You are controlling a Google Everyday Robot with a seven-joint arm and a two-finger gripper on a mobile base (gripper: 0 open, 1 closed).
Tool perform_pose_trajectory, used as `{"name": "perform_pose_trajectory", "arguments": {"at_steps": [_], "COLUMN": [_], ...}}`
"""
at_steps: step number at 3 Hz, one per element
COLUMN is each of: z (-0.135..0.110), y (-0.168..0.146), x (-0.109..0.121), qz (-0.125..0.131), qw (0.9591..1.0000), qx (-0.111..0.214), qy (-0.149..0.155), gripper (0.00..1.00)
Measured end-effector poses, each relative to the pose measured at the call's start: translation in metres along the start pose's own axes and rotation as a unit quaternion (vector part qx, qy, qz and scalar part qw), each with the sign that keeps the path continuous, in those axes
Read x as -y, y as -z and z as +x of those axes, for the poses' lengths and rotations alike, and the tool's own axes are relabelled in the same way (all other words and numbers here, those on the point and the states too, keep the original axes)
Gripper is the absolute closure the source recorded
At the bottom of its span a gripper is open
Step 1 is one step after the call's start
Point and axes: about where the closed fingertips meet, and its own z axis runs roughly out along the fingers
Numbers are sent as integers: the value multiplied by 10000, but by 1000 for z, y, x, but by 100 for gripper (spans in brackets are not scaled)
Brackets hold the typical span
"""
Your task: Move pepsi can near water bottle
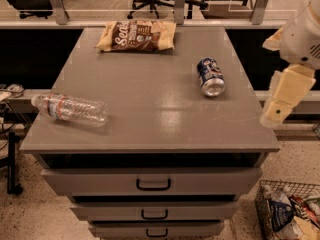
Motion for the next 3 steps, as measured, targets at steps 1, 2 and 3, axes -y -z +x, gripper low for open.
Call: {"name": "perform_pose_trajectory", "arguments": {"at_steps": [1, 2, 3], "z": [-12, -21, -33], "y": [-35, -70, -103], "x": [44, 78, 97], "qz": [187, 331, 350], "qw": [9989, 9920, 9796], "qx": [128, 254, 449], "qy": [-411, -1190, -1928], "gripper": [0, 0, 0]}}
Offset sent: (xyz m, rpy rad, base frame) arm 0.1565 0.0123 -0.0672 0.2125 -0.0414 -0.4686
